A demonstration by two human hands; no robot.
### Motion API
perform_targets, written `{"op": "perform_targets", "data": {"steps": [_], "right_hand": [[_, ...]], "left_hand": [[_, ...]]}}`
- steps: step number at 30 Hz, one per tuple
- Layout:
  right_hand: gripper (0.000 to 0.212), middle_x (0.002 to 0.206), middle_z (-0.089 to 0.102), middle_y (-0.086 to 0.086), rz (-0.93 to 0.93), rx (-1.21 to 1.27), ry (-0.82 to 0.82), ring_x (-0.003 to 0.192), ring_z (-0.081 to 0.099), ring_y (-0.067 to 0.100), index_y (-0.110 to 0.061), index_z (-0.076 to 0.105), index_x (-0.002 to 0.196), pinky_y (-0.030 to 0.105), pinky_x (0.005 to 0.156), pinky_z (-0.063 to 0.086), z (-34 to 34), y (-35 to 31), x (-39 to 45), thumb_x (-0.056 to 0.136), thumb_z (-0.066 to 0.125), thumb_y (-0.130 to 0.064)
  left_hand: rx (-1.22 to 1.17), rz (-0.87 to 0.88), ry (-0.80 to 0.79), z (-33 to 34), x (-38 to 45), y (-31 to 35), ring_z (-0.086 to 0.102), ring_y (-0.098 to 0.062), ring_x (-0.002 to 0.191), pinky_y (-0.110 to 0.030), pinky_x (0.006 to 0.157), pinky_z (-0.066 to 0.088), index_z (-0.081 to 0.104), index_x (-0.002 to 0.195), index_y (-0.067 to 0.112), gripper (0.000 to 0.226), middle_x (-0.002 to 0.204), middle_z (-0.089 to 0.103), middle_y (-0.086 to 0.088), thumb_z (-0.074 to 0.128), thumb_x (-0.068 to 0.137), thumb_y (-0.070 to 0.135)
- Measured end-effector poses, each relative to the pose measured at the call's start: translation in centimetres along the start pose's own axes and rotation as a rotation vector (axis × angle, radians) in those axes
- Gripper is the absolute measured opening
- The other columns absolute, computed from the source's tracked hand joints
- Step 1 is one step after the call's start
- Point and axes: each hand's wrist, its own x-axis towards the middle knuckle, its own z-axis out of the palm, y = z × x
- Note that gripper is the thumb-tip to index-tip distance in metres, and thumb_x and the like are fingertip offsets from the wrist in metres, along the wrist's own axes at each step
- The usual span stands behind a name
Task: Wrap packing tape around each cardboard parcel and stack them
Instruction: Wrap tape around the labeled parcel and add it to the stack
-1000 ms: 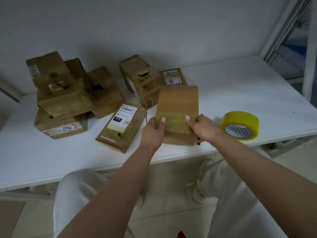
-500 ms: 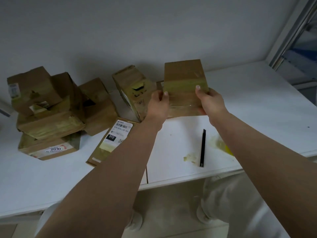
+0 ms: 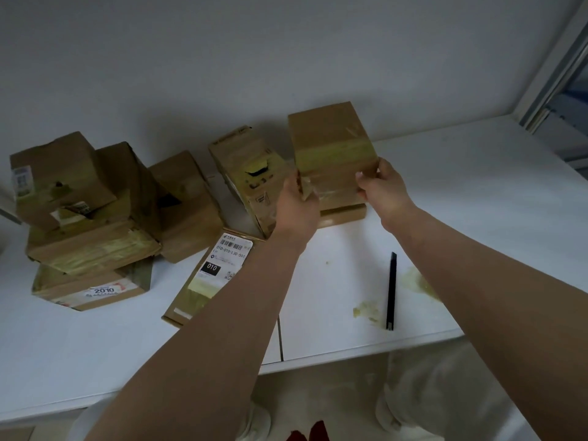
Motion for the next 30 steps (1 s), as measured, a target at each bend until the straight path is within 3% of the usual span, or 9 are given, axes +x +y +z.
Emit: {"op": "perform_targets", "data": {"steps": [3,6,12,14,16,19,24,27,30], "right_hand": [[0.028,0.114,0.062,-0.001,0.05,-0.039,-0.052,0.106,0.06,0.02,-0.019,0.05,0.118,0.042,0.102,0.048,0.4,-0.1,0.2,0.091,0.06,-0.022],[0.036,0.114,0.061,0.005,0.104,-0.058,-0.068,0.104,0.059,0.024,-0.014,0.049,0.121,0.042,0.102,0.047,0.4,0.2,0.1,0.088,0.063,-0.023],[0.05,0.114,0.055,0.007,0.117,-0.099,0.041,0.101,0.058,0.026,-0.007,0.04,0.126,0.041,0.093,0.051,1.3,0.2,-0.6,0.086,0.064,-0.025],[0.042,0.11,0.05,0.008,0.074,-0.143,0.183,0.09,0.057,0.026,-0.006,0.044,0.116,0.039,0.08,0.053,1.8,0.0,-1.2,0.082,0.062,-0.024],[0.024,0.098,0.042,0.003,-0.014,-0.171,0.258,0.072,0.048,0.022,-0.012,0.047,0.097,0.029,0.065,0.044,2.4,-0.4,-2.2,0.078,0.057,-0.022],[0.021,0.101,0.053,0.002,-0.051,-0.278,0.111,0.085,0.053,0.021,-0.012,0.055,0.109,0.03,0.075,0.044,3.8,-0.8,-4.4,0.088,0.052,-0.013],[0.008,0.094,0.062,0.0,0.031,-0.331,-0.22,0.096,0.062,0.026,-0.022,0.061,0.093,0.04,0.087,0.054,7.3,1.0,-8.0,0.091,0.057,-0.016],[0.018,0.109,0.061,0.005,0.155,-0.36,-0.349,0.099,0.064,0.027,-0.017,0.061,0.107,0.035,0.075,0.056,9.8,3.1,-10.3,0.09,0.063,-0.024],[0.043,0.12,0.059,0.009,0.226,-0.382,-0.476,0.103,0.062,0.025,-0.011,0.053,0.13,0.028,0.065,0.052,11.6,4.3,-12.9,0.091,0.064,-0.024]], "left_hand": [[0.057,-0.055,-0.064,0.1,0.1,0.0,0.055,-0.025,0.118,-0.032,0.099,0.044,0.041,0.14,0.017,0.052,0.128,0.058,-0.008,0.051,0.091,0.002],[0.078,-0.078,-0.1,0.1,-0.4,-0.5,0.053,-0.02,0.121,-0.032,0.101,0.042,0.036,0.146,0.02,0.059,0.133,0.057,-0.001,0.054,0.092,0.006],[0.088,-0.05,-0.014,-1.9,-1.8,-0.8,0.055,-0.023,0.099,-0.03,0.08,0.045,0.05,0.126,0.012,0.035,0.108,0.061,-0.003,0.05,0.092,0.004],[0.081,-0.092,0.069,-3.1,-2.1,-1.0,0.054,-0.02,0.094,-0.027,0.077,0.042,0.05,0.122,0.012,0.028,0.095,0.055,0.005,0.051,0.094,0.007],[0.093,-0.095,0.153,-4.7,-2.3,-1.5,0.058,-0.022,0.099,-0.021,0.072,0.044,0.051,0.124,0.007,0.031,0.102,0.058,0.001,0.054,0.093,0.008],[0.137,-0.092,0.236,-7.2,-3.1,-2.4,0.06,-0.02,0.103,-0.013,0.063,0.043,0.053,0.128,0.009,0.035,0.114,0.06,-0.001,0.053,0.093,0.004],[0.401,-0.22,0.332,-12.2,-6.5,-7.3,0.05,-0.029,0.124,-0.035,0.089,0.054,0.045,0.137,0.016,0.043,0.136,0.048,-0.007,0.053,0.095,0.01],[0.68,-0.327,0.31,-15.6,-8.7,-11.2,0.033,-0.035,0.135,-0.054,0.109,0.036,0.038,0.143,0.02,0.053,0.144,0.039,-0.01,0.055,0.093,0.023],[0.671,-0.42,0.221,-17.5,-10.6,-13.1,0.042,-0.038,0.129,-0.058,0.104,0.039,0.028,0.147,0.019,0.068,0.143,0.039,-0.014,0.059,0.091,0.042]]}}
